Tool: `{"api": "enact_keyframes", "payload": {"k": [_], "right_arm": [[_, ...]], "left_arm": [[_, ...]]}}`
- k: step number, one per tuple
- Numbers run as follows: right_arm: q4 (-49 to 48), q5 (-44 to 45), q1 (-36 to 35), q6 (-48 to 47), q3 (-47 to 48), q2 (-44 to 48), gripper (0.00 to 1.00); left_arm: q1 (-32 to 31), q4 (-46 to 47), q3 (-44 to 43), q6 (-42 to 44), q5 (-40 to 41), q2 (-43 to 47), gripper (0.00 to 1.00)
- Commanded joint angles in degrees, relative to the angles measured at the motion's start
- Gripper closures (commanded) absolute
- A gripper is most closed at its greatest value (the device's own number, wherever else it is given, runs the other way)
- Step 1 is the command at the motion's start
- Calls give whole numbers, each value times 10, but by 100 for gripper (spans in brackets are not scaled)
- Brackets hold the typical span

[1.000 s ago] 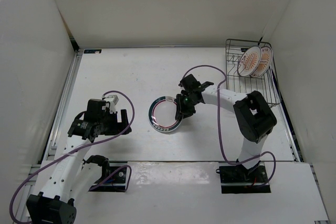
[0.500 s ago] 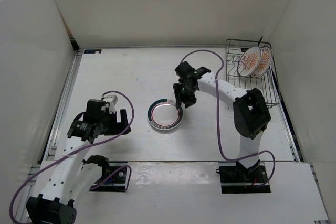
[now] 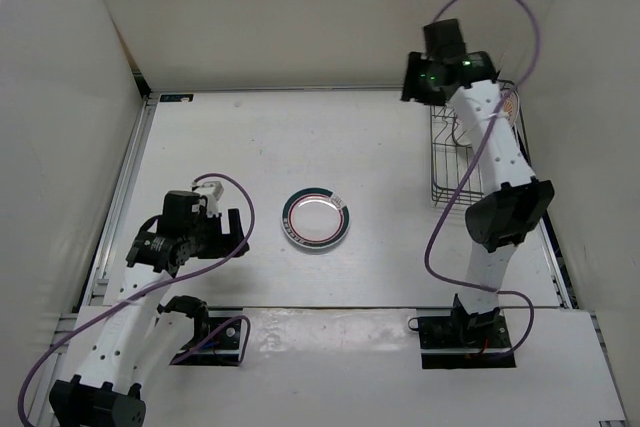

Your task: Unload the plates from the dish rack

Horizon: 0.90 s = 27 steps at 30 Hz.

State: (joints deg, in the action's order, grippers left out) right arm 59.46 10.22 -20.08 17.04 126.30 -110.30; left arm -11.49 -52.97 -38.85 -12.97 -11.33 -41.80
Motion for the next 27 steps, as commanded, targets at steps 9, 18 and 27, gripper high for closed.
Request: {"api": "enact_keyframes", "payload": {"k": [9,18,27], "right_arm": [[-98,100,215,50,-71,7,43],[-110,129,246,33,-6,-74,44],[-99,94,274,29,5,-125,49]], "left_arm": [[-7,1,3,-4,2,31,0],[-13,3,5,-3,3,36,0],[-16,5,7,-5,-3,33,0]]}}
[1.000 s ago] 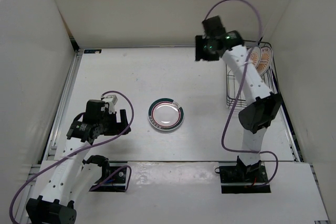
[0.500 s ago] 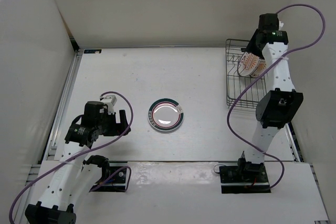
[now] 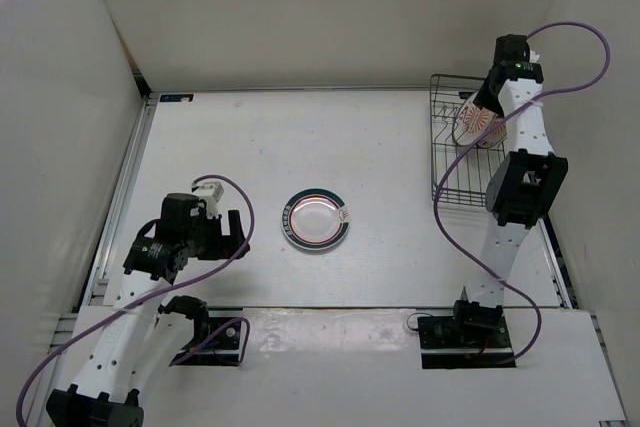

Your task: Unload the plates from the dish rack

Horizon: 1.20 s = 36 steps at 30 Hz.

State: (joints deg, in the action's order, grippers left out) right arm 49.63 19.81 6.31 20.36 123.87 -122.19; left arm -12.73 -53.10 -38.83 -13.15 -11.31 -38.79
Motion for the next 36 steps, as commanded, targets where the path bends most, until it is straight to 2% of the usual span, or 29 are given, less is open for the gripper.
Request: {"api": "enact_keyframes", "payload": {"k": [1,7,10,15,17,19,23,29,36], "right_arm": [[2,-3,15,-6,29,-11,49],[1,-46,28,-27,20,-38,56],[-4,-48,31,-37,10,-46,65],[-24,-38,39,-27,-4,-52,68],[-54,-37,39,-30,-25,-35,77],[-70,-26,35,-44,-37,-8,91],[-87,-2,34,-49,-50,20,100],[-84,1,36,-51,-43,52,100],[-46,5,23,8,6,102,100]], "left_arm": [[-3,5,7,-3,-4,-1,0],[-2,5,7,-2,-6,-9,0],[-4,5,7,-2,-6,-14,0],[-3,6,6,-2,-4,-23,0],[-4,6,6,-1,-2,-26,0],[-3,5,3,-1,-5,-37,0],[-3,5,4,-1,-9,-41,0],[-4,5,4,-2,-6,-42,0],[-4,5,4,1,-8,-52,0]]}}
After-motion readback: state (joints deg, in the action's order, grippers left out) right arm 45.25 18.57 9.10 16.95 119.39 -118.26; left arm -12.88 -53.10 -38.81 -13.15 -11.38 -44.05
